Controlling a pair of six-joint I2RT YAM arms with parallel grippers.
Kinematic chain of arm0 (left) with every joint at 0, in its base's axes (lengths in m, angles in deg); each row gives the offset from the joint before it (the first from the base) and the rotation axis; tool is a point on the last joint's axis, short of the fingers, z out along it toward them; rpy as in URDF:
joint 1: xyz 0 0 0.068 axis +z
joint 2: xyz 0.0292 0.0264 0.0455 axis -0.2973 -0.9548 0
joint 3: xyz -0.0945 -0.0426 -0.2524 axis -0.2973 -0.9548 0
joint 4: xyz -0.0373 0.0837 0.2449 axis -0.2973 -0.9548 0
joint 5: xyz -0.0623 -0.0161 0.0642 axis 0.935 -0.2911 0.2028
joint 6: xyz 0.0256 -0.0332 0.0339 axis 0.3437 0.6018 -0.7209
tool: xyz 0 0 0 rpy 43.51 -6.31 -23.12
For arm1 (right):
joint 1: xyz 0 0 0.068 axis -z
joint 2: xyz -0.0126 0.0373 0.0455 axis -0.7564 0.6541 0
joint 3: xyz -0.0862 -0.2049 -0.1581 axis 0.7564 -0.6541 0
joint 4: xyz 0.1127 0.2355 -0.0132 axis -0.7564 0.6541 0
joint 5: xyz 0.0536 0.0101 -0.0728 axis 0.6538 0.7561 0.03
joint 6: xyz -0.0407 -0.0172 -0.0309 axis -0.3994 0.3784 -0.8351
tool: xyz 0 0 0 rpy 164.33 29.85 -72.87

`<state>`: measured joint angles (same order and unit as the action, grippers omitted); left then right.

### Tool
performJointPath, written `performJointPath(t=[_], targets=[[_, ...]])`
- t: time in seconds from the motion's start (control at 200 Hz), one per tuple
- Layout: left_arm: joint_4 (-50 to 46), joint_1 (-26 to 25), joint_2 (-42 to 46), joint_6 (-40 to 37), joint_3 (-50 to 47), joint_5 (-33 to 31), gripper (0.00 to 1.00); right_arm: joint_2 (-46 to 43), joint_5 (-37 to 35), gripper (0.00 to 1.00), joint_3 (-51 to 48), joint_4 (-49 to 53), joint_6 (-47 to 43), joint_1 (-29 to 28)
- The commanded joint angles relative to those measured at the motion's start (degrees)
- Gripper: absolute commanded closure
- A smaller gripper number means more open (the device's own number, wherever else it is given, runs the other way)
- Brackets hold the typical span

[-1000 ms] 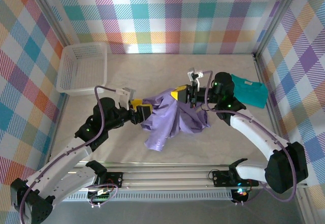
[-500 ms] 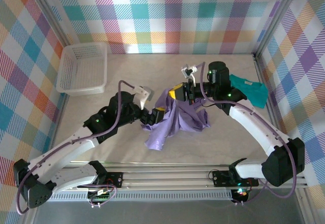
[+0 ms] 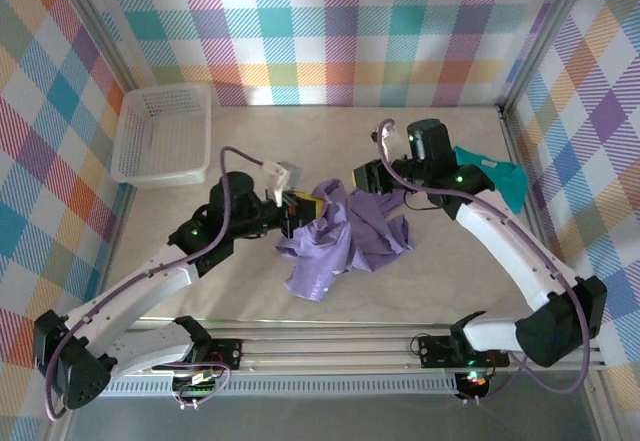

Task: Fold the inside-out t-shirt
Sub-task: Turn the T-shirt inside out at the center of the table.

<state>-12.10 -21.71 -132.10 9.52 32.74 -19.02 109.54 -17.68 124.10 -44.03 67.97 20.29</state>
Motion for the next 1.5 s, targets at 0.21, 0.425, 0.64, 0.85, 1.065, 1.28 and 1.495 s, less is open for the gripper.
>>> performJointPath(t=[0.21, 0.425, 0.64, 0.85, 1.065, 1.28, 1.495], targets=[[8.04, 1.19, 3.9, 11.99, -2.75, 0.76, 1.0, -10.9, 16.1, 0.48, -12.93, -13.2, 4.57, -7.38], [6.7, 1.26, 5.13, 11.34, -2.6, -0.03, 1.0, -3.04, 18.14, 0.7, -12.11, -20.61, 6.41, -9.22], [1.94, 6.28, 6.8, 14.19, -3.54, -3.85, 0.96, -10.15, 38.95, 1.0, -18.06, -34.03, 6.72, -1.37], [-1.1, 11.32, 2.86, 15.32, -2.54, 0.99, 0.8, -7.0, 47.66, 1.0, -20.87, -48.98, 13.77, 0.12], [-13.34, 10.0, 7.46, 5.76, -0.43, -9.94, 0.46, -3.66, 44.36, 1.0, -18.21, -47.32, 15.02, 0.08], [-4.65, 4.09, 14.09, 2.02, -2.82, -0.76, 0.39, -1.8, 43.05, 1.0, -16.92, -45.8, 14.69, -0.48], [0.7, 2.79, 1.93, 7.58, 2.19, 12.82, 0.55, -1.81, 43.1, 0.98, -16.14, -42.38, 12.06, -0.94]])
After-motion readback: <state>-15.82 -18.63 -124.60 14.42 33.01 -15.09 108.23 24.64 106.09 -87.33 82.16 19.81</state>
